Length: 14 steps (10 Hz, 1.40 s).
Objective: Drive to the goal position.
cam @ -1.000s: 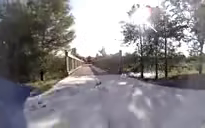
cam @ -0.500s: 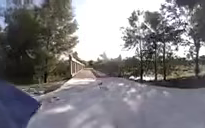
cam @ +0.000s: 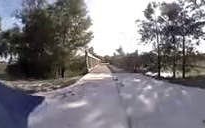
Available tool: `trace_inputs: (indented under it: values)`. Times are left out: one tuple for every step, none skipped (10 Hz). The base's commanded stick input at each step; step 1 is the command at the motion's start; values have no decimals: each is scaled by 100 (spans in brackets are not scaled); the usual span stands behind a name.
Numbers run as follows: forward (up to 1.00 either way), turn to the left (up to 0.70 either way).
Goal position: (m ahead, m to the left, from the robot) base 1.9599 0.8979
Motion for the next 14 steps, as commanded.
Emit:
trace_inputs:
  values:
    - [0, 45]
    - [0, 45]
    - [0, 45]
    - [0, 45]
    - [0, 29]
    - [0, 0]
    - [0, 17]
    - [0, 45]
    - [0, 45]
    - [0, 45]
    - [0, 45]
    - [0, 45]
    - [0, 45]
    - [0, 45]
